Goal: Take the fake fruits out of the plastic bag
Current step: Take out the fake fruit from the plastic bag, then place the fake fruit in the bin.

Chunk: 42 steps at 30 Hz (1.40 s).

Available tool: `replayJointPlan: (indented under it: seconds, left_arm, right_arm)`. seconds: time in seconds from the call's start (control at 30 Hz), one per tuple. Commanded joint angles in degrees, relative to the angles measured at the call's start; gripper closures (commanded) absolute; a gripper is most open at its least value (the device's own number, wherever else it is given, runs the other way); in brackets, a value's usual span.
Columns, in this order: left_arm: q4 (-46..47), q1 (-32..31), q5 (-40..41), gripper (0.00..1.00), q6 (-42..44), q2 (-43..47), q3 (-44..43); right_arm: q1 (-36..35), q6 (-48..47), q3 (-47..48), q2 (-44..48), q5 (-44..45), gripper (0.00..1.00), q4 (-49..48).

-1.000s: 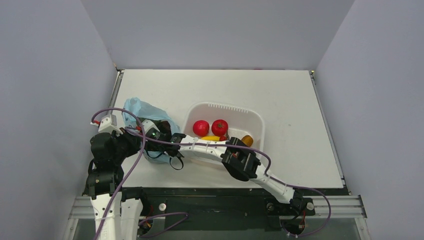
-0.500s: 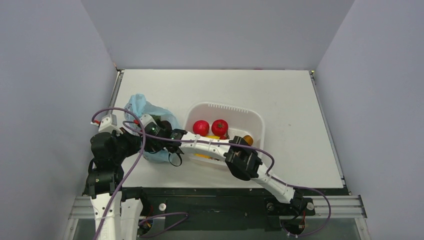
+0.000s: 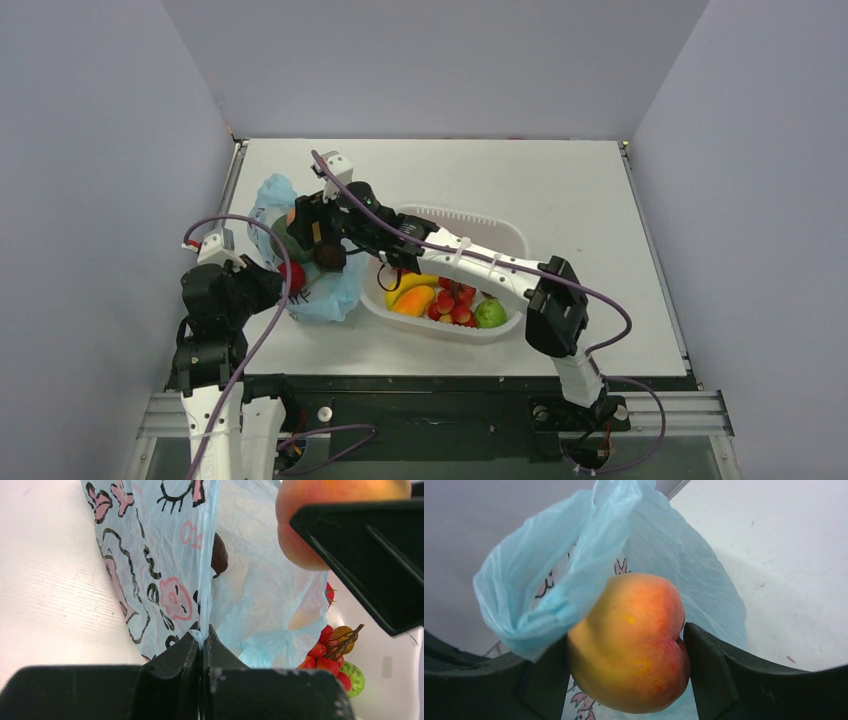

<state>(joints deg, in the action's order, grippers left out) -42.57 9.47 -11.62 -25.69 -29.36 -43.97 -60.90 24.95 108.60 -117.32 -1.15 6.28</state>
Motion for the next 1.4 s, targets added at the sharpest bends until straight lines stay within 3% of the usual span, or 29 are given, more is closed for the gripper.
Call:
replayJointPlan:
  seconds: [0.0,0.2,0.47,0.53,0.7,0.8,1.07,1.23,1.37]
  left_arm:
    - [3.4,0.3,-0.5,1.0,0.7,-0.2,-0.2]
    - [3.4,0.3,-0.5,1.0,0.7,0.0,-0.1]
    - [3.6,0.3,-0.9,1.0,0.8,-0.1,-0.1]
    - [3.7,0.4,-0.8,1.0,0.7,0.2,-0.1]
    - [3.7,0.4,-1.0,1.0,0.8,0.6,0.0]
    - [3.9,0.3,-1.2,1.0,0.7,0.6,0.1]
    - [3.8,0.3,-1.8,1.0,1.0,-0.1,0.0]
    - [3.9,0.4,-1.9,1.0,1.0,0.3,0.0]
    - [3.9,0.4,-2.2,1.0,1.1,0.3,0.1]
  right_arm:
    - [-0.9,2.5,-5.6,6.3,-3.1,1.0,-5.3]
    - [1.2,1.1,-16.9,18.0,-0.7,1.0,-7.5]
    - [7.7,-3.3,-36.4,34.5,12.0,1.0,-6.5]
    - [9.9,-3.9,-41.0,37.2,15.6,1.0,-4.3]
    - [13.8,-0.6,-48.5,39.5,34.4,1.0,4.1]
    - [15.0,2.1,-52.8,40.1,39.6,1.0,4.4]
    - [15.5,3.8,-52.3,34.4,36.2,0.82,3.9]
    - [15.6,3.9,-53.3,32.4,37.2,0.49,2.0]
    - [15.6,4.0,-53.7,31.7,37.2,0.34,1.2]
